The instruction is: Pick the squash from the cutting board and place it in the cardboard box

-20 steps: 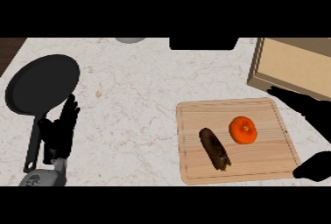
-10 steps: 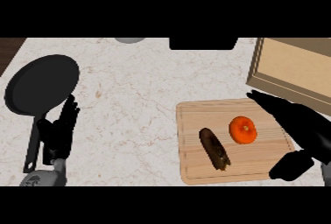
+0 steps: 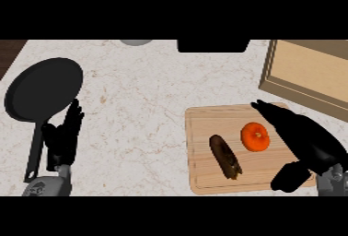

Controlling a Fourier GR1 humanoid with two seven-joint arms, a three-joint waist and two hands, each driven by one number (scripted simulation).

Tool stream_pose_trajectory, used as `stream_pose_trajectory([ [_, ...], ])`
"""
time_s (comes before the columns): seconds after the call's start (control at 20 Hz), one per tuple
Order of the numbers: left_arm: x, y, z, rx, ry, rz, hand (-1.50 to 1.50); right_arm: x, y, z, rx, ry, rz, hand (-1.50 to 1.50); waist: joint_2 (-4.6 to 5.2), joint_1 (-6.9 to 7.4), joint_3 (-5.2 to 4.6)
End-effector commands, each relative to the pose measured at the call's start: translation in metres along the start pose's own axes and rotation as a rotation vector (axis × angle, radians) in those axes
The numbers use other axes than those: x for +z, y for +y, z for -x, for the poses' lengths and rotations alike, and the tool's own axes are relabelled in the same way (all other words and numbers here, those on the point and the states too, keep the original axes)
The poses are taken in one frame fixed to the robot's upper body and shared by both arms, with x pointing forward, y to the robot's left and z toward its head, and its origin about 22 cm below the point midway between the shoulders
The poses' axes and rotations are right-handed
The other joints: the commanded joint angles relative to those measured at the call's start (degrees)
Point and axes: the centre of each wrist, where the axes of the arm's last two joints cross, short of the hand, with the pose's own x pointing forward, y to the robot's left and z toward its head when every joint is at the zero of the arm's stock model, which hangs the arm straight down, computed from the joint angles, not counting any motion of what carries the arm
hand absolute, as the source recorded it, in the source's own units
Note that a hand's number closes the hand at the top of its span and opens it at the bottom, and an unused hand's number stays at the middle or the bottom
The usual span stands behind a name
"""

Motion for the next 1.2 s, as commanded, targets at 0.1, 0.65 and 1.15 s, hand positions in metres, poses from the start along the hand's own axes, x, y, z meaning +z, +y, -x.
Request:
stream_pose_trajectory([
  [0.1,-0.004,-0.013,-0.011,-0.002,-0.008,-0.001,0.0,-0.017,0.02,-0.017,-0.007,0.043,-0.009,-1.5,0.02,0.09,0.01],
  [0.65,0.011,-0.004,-0.002,0.0,-0.005,0.002,0.0,-0.042,0.029,0.01,0.073,0.081,-0.033,-1.5,0.01,0.19,0.02],
  [1.15,0.012,-0.002,0.01,-0.004,0.001,0.006,0.0,-0.068,0.052,-0.007,0.096,0.088,-0.034,-1.5,0.02,0.26,0.01],
])
